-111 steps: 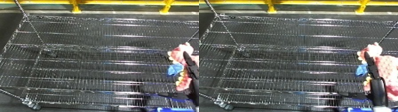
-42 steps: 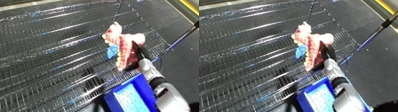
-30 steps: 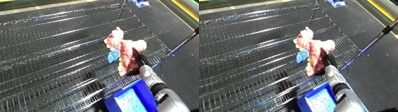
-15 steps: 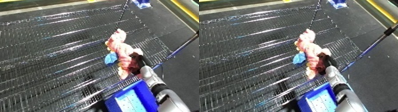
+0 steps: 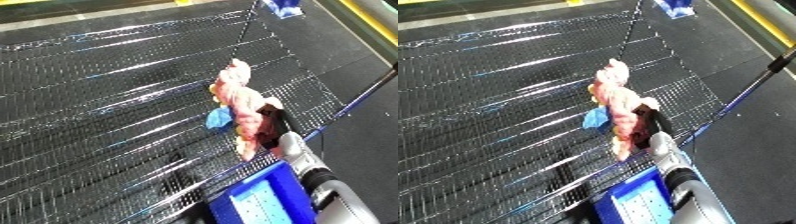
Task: Pick up the object and place it into the box
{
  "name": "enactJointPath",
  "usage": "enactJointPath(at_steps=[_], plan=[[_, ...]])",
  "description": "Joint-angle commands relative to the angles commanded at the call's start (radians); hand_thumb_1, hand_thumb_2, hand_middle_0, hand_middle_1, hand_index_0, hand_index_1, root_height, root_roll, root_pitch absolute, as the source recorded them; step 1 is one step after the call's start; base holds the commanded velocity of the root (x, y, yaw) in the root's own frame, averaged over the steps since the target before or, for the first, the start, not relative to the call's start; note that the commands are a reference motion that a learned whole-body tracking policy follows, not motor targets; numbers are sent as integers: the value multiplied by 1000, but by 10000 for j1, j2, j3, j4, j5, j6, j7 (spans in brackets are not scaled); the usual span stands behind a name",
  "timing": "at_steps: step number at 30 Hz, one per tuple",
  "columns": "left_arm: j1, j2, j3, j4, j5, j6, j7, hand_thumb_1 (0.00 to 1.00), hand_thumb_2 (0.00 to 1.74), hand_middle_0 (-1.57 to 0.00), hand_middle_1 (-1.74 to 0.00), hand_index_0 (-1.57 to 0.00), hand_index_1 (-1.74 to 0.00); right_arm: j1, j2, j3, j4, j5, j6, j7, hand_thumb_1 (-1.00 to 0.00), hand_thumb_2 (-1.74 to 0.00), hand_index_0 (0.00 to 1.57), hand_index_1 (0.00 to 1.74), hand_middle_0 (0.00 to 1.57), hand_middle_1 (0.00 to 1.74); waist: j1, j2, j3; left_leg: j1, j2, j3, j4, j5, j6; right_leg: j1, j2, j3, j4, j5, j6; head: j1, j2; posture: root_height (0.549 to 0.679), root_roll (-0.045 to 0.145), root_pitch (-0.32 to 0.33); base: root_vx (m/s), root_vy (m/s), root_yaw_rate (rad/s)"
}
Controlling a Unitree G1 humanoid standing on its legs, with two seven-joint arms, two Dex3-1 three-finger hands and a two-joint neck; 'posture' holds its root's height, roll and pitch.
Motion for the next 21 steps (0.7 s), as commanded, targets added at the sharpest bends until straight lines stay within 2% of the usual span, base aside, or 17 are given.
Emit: enactJointPath(at_steps=[7,17,21], plan=[[-179,-5,96,155,117,-5,-14,1000,1740,-1570,-1740,-1570,-1740,875,-213,-1026,-1540,464,-403,-551,-950,-1653,1492,1653,1492,1653,-142,-286,0,205,74,-40,98,-86,-13,356,54,-46,-104,12,15,-55,285,618,87,-147,-22,1,3],[-330,-49,231,272,132,38,-40,1000,1740,-1570,-1740,-1570,-1740,2280,-415,-2442,-3313,446,-671,-1004,-950,-1653,1492,1653,1492,1653,-280,-662,0,392,195,-68,384,-229,24,740,114,-87,-120,72,22,282,670,617,74,-178,-23,2,4],[-318,-87,353,222,165,65,-19,1000,1740,-1570,-1740,-1570,-1740,3218,-267,-3309,-4226,466,-848,-1292,-950,-1653,1492,1653,1492,1653,-406,-802,0,527,245,-53,421,-290,55,920,140,-93,-170,86,27,475,800,618,69,-188,-13,11,-25]])
